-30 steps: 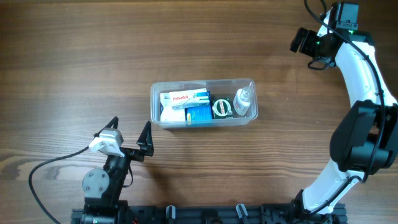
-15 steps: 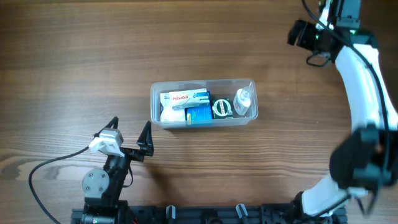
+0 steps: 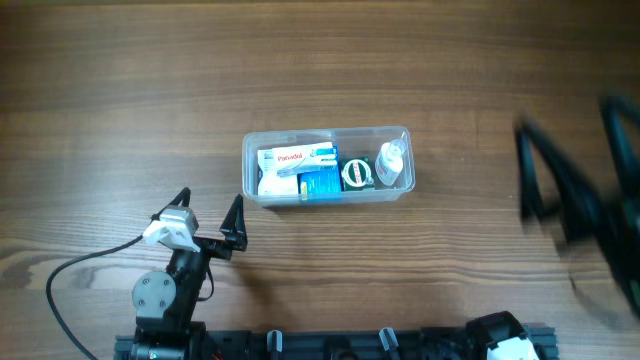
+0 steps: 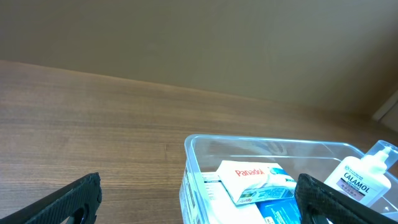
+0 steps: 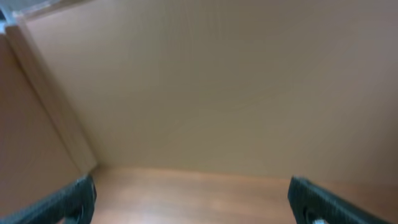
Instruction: Pack container
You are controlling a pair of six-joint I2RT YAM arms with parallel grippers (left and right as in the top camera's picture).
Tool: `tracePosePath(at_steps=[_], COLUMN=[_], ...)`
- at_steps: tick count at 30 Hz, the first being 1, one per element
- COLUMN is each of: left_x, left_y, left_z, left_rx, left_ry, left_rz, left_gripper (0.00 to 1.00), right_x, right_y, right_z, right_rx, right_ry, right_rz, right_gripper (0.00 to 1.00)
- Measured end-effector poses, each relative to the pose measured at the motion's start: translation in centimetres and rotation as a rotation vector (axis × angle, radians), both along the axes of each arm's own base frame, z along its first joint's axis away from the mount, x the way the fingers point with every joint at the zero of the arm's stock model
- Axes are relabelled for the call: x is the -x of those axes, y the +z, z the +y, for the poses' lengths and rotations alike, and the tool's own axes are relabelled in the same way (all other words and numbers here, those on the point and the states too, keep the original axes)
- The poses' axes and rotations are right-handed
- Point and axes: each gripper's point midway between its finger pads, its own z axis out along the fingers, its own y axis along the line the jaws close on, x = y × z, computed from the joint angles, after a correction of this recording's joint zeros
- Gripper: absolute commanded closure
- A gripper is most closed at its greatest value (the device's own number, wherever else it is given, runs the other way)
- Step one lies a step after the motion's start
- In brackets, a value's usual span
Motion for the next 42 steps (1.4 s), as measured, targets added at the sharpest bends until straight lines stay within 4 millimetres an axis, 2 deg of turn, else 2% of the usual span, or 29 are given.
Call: tracePosePath(at_steps=[4,7,9,12,15,20,26,34,37,40,42], left_x=[0.0,0.0,0.0,0.0,0.0,0.0,0.0,0.0,0.0,0.0,0.0], left_y=[0.0,0.0,0.0,0.0,0.0,0.0,0.0,0.0,0.0,0.0,0.0], left_z=[0.0,0.0,0.0,0.0,0.0,0.0,0.0,0.0,0.1,0.0,0.1], left_rx=[0.0,0.0,0.0,0.0,0.0,0.0,0.0,0.0,0.0,0.0,0.0], left_ry=[0.0,0.003,0.003,0.003,0.003,0.003,0.003,0.003,0.003,0.003,0.003], left_rz=[0.0,0.0,0.0,0.0,0.0,0.0,0.001,0.001,0.001,0.001,0.001], left_gripper=[0.0,0.0,0.0,0.0,0.0,0.0,0.0,0.0,0.0,0.0,0.0], right_x=[8.4,12.8,14.3,14.7,13.1,9.9,6.4,-0.7,-3.1,-5.5,-6.3], right_y=[-1.1,-1.8,-2.1,-2.9,-4.5,-8.7,-11.5,-15.0,-18.2,-23.3,-25.7], right_z=[-2.4,-3.6,-4.1,-4.5,-4.6,-4.9,-4.7,-4.1,-3.9,-3.7,-3.7], right_rx=[-0.013,-0.029,-0.033,-0.03,-0.014,0.001,-0.029,-0.061,-0.061,-0.05,-0.044], right_ry=[-0.01,-0.014,-0.02,-0.067,-0.139,-0.235,-0.243,-0.238,-0.238,-0.239,-0.239], right_rz=[-0.075,-0.135,-0.161,-0.151,-0.101,-0.041,-0.192,-0.357,-0.364,-0.316,-0.283], right_gripper=[0.0,0.0,0.0,0.0,0.0,0.0,0.0,0.0,0.0,0.0,0.0])
